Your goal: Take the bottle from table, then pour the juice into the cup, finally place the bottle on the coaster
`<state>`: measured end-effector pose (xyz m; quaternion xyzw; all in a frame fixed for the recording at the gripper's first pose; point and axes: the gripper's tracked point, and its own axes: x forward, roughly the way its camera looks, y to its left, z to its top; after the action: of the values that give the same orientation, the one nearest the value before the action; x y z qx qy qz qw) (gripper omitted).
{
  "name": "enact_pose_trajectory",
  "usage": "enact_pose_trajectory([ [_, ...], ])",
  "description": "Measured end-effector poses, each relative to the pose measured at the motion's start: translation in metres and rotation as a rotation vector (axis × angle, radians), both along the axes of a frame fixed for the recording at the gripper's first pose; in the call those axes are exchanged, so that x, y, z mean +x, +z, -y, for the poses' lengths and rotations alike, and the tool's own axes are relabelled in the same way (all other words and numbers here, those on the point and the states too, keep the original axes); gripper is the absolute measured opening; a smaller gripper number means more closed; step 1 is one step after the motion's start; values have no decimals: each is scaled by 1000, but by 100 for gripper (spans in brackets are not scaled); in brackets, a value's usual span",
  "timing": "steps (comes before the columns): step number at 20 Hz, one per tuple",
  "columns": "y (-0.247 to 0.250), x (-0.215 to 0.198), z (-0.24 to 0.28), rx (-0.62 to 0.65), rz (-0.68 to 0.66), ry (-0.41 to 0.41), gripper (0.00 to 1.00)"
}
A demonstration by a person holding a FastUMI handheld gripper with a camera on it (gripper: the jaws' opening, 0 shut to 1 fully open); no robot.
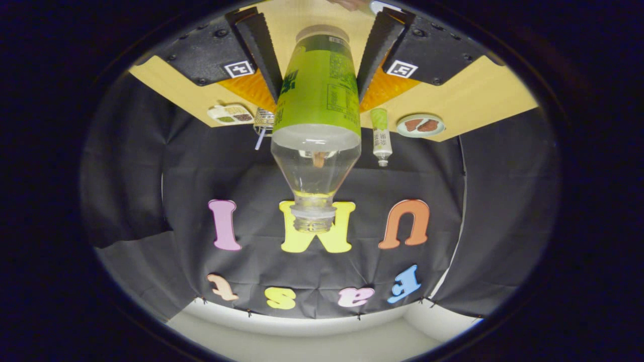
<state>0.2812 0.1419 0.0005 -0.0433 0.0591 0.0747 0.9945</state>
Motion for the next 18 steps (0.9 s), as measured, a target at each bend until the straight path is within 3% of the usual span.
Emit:
enact_pose_trajectory([
  [6, -60, 32, -2, -56, -101, 0, 82],
  [18, -86, 46, 8, -77, -135, -56, 85],
])
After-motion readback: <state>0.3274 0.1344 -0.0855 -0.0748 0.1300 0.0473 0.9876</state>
